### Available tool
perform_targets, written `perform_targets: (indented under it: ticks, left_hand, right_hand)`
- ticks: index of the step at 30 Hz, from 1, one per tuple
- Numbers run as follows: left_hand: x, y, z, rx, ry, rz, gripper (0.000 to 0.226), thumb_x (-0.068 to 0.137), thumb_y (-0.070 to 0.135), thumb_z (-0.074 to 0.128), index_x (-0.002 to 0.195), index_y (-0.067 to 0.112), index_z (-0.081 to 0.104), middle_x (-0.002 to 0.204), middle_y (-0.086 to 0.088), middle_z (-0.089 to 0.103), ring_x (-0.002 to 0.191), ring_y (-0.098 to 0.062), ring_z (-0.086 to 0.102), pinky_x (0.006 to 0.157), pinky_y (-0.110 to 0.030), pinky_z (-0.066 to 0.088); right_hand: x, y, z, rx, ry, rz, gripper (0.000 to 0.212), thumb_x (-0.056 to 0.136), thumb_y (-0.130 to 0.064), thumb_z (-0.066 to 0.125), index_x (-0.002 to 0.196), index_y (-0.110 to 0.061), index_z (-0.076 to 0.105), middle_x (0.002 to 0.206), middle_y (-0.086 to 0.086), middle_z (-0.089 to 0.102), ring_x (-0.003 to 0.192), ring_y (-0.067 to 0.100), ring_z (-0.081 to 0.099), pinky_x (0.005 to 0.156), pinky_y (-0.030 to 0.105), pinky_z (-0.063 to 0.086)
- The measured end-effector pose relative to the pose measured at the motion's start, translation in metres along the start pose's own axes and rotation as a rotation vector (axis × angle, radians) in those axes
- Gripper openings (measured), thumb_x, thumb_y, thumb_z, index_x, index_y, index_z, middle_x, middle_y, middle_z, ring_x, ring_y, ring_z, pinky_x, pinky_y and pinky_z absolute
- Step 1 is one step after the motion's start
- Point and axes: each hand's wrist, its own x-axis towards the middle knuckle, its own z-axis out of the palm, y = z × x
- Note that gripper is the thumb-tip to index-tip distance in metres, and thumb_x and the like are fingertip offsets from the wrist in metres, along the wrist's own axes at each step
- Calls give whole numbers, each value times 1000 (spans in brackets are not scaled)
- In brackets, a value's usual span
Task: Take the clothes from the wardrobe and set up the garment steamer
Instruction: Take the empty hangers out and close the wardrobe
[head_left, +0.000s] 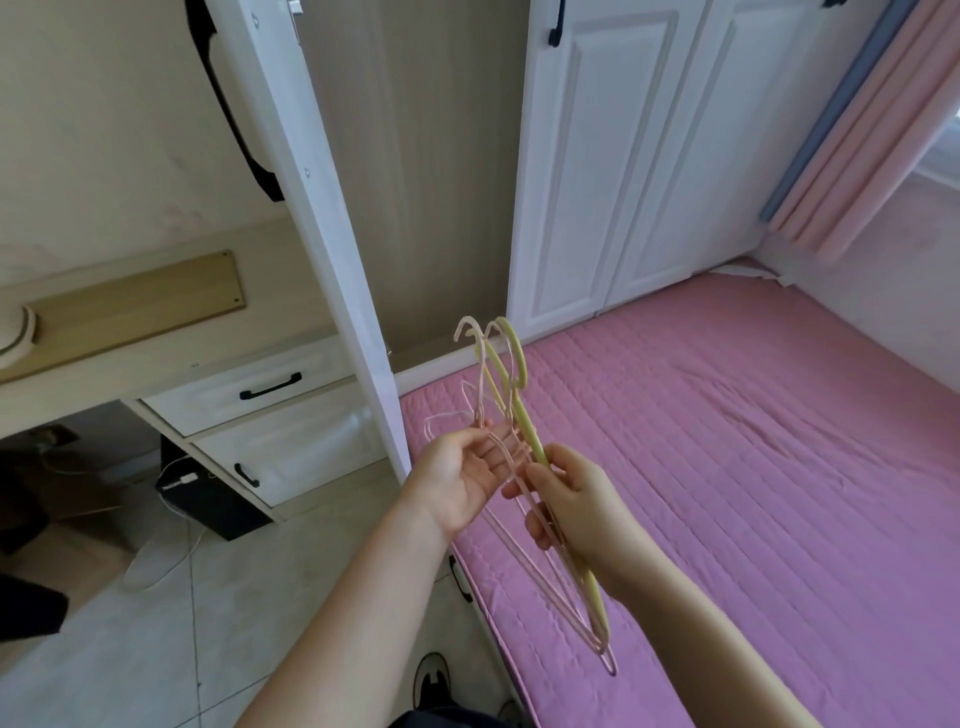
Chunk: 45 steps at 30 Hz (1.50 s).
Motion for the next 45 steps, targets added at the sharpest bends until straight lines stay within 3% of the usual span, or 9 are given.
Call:
perform_targets:
  ticks: [4,10,15,19,23,28,35,40,45]
  left_hand:
    - [-12,3,3,81,-35,79,12,97,0,41,97,4,53,102,-22,64,87,-35,66,71,-43,59]
    - [-20,-3,2,200,-6,208,22,96,2,46,116,2,54,99,-23,66,86,-32,66,78,-41,57]
    - [-25,-8,-9,205,-10,284,48,90,4,59,135,1,44,100,-22,69,84,-31,69,67,-36,58]
    - [-31,-12,-12,287,114,346,33,87,0,64,120,0,57,94,-13,69,71,-18,69,58,-25,53]
    - [-34,-14,-12,291,231,437,39,83,-1,68,119,10,57,105,-8,71,84,-17,68,69,-26,57]
    - [-38,-1,-9,381,224,499,33,82,2,71,114,7,62,86,-1,74,71,-15,67,71,-27,57]
    - [-39,42,-10,581,148,550,19,92,6,60,110,7,68,95,-11,74,87,-24,72,83,-34,58]
    - [-43,96,-13,649,166,680,15,93,2,55,102,3,67,99,-12,72,88,-26,71,82,-35,57]
    - [-49,162,-15,647,158,859,14,94,1,53,102,7,63,96,-14,71,84,-25,71,79,-33,57]
  right_hand:
    - [-2,-1,1,16,-44,40,15,102,-12,39,101,-9,54,81,9,73,44,16,49,42,26,42]
    - [-5,-7,1,-70,-151,-36,18,103,-13,37,106,-7,53,72,4,65,45,12,40,41,24,33]
    - [-4,-7,-5,-3,-258,46,19,102,-13,37,109,-4,53,72,7,58,46,13,36,42,24,30]
    - [-1,-15,-8,-182,-303,101,22,101,-11,38,106,-4,58,79,8,64,53,15,50,48,26,44]
    - [2,-13,4,-338,-233,58,20,96,-7,39,98,-7,59,78,3,59,62,15,51,55,26,45]
    - [7,-8,23,-316,-94,-54,21,94,-24,48,76,-15,48,66,-2,45,57,13,38,57,32,35]
    - [31,-21,34,-186,114,-38,13,91,-20,49,81,-12,52,71,5,42,60,18,36,52,31,31]
    - [50,-44,54,-102,151,-56,15,91,-13,51,79,-12,43,64,1,36,53,15,33,41,24,33]
    - [77,-77,81,-41,254,-109,17,91,-11,52,77,-13,42,60,1,36,51,15,35,44,25,37]
